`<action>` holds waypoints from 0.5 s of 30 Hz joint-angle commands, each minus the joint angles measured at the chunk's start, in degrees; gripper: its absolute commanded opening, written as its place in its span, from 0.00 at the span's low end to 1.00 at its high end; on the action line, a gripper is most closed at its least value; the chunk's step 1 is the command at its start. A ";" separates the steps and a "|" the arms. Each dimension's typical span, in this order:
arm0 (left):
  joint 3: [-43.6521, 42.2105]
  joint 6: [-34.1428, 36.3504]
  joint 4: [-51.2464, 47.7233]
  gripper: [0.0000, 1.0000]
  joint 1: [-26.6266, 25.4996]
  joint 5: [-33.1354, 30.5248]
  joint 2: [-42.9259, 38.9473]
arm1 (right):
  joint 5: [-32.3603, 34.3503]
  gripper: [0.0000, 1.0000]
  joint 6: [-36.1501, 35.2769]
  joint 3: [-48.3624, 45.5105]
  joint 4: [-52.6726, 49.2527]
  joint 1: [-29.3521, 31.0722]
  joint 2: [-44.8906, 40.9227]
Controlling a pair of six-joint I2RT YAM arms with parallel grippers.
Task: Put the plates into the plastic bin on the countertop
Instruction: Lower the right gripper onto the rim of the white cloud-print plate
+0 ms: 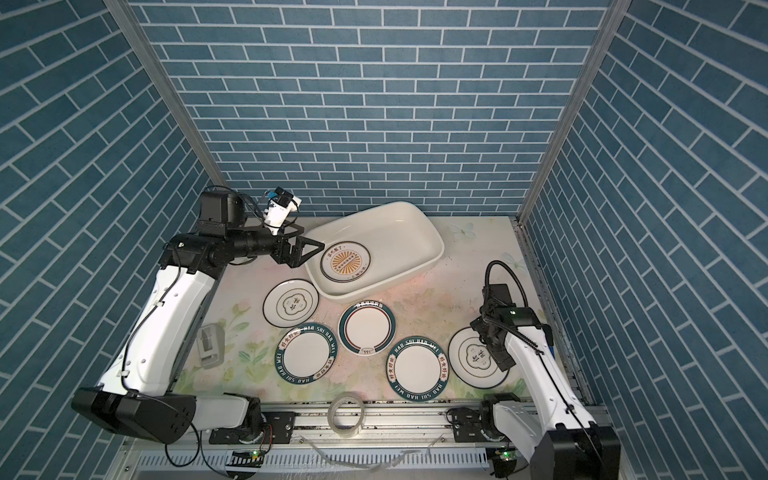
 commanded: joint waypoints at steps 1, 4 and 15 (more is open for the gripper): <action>1.78 0.58 1.00 1.00 -0.04 1.43 1.69 | 2.09 0.98 -2.12 -0.21 -6.85 -0.57 2.08; 2.39 0.54 0.65 1.00 -0.04 2.77 3.19 | 2.05 0.98 -1.47 -2.66 -6.00 -0.75 0.97; 3.74 -0.52 1.49 1.00 0.04 4.59 5.02 | -3.02 0.99 -0.34 -11.56 1.29 -1.67 -2.12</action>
